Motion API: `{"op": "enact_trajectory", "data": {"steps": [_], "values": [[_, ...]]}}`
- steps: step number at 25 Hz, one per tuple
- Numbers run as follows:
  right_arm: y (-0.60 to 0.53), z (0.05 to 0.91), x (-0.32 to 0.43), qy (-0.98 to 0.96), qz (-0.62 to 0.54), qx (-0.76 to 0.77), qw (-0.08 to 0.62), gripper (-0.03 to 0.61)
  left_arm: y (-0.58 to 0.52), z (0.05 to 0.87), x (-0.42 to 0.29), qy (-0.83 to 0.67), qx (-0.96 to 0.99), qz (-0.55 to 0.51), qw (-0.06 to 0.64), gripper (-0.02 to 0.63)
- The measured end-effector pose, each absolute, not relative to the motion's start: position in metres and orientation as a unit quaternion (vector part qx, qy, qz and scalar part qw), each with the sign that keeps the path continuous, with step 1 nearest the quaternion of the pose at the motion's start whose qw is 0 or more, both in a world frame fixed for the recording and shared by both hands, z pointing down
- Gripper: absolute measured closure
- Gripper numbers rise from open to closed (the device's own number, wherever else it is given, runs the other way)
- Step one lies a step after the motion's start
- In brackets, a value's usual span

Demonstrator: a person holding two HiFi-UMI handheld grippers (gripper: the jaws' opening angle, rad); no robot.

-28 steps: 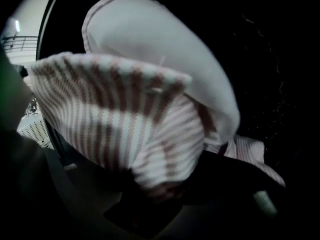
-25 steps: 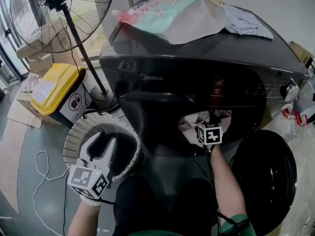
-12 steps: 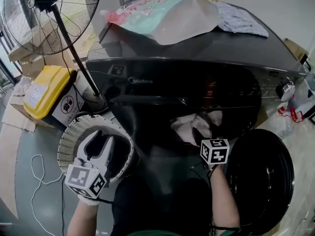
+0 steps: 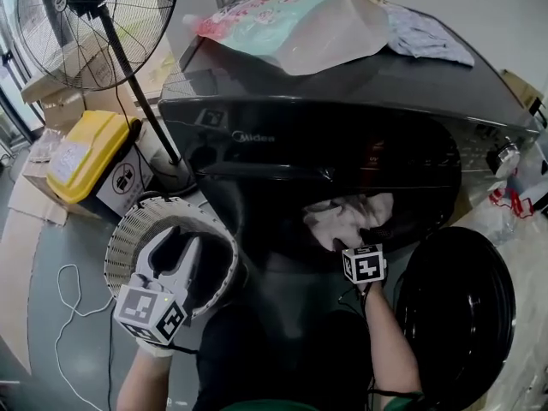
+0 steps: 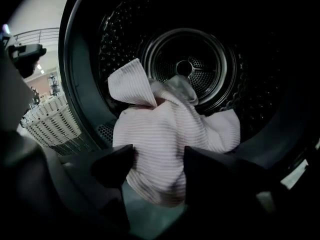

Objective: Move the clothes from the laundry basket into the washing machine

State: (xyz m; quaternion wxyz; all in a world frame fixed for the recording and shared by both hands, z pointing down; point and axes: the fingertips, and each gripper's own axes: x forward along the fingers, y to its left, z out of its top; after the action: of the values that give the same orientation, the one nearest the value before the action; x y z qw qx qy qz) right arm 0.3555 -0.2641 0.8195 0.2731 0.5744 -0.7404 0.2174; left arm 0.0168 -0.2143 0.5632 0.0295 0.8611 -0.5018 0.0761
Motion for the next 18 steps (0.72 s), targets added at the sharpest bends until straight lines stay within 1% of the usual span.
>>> {"op": "enact_trajectory", "data": {"steps": [2,4,6,8,11,12,13,14,16,17,18], "values": [[-0.273,0.820,0.353,-0.745,0.215,0.568,0.278,0.372,-0.212,0.561,0.011,-0.507,0.858,0.074,0.031,0.445],[-0.282,0.815,0.350,-0.751,0.223,0.562,0.267,0.449,-0.210,0.559,0.006,-0.513,0.855,0.073,0.031,0.445],[-0.298,0.806,0.350,-0.750,0.228,0.569,0.249,0.515,-0.208,0.558,0.002,-0.517,0.852,0.073,0.031,0.448],[-0.320,0.783,0.353,-0.751,0.219,0.586,0.213,0.534,-0.205,0.556,0.000,-0.519,0.851,0.073,0.031,0.448],[-0.353,0.731,0.356,-0.759,0.178,0.612,0.131,0.532,-0.201,0.554,-0.001,-0.520,0.850,0.076,0.027,0.448],[-0.361,0.721,0.356,-0.764,0.162,0.614,0.115,0.523,-0.200,0.553,-0.001,-0.521,0.850,0.078,0.025,0.448],[-0.367,0.718,0.355,-0.769,0.151,0.610,0.116,0.518,-0.199,0.553,-0.003,-0.522,0.849,0.080,0.024,0.448],[-0.370,0.723,0.353,-0.773,0.152,0.601,0.133,0.491,-0.198,0.553,-0.005,-0.524,0.848,0.080,0.025,0.448],[-0.369,0.749,0.353,-0.774,0.189,0.579,0.175,0.372,-0.197,0.556,-0.007,-0.527,0.846,0.081,0.029,0.448],[-0.365,0.761,0.355,-0.771,0.212,0.573,0.182,0.324,-0.197,0.557,-0.007,-0.527,0.846,0.082,0.030,0.448],[-0.360,0.768,0.359,-0.767,0.228,0.573,0.178,0.290,-0.197,0.558,-0.007,-0.526,0.846,0.082,0.030,0.448]]}}
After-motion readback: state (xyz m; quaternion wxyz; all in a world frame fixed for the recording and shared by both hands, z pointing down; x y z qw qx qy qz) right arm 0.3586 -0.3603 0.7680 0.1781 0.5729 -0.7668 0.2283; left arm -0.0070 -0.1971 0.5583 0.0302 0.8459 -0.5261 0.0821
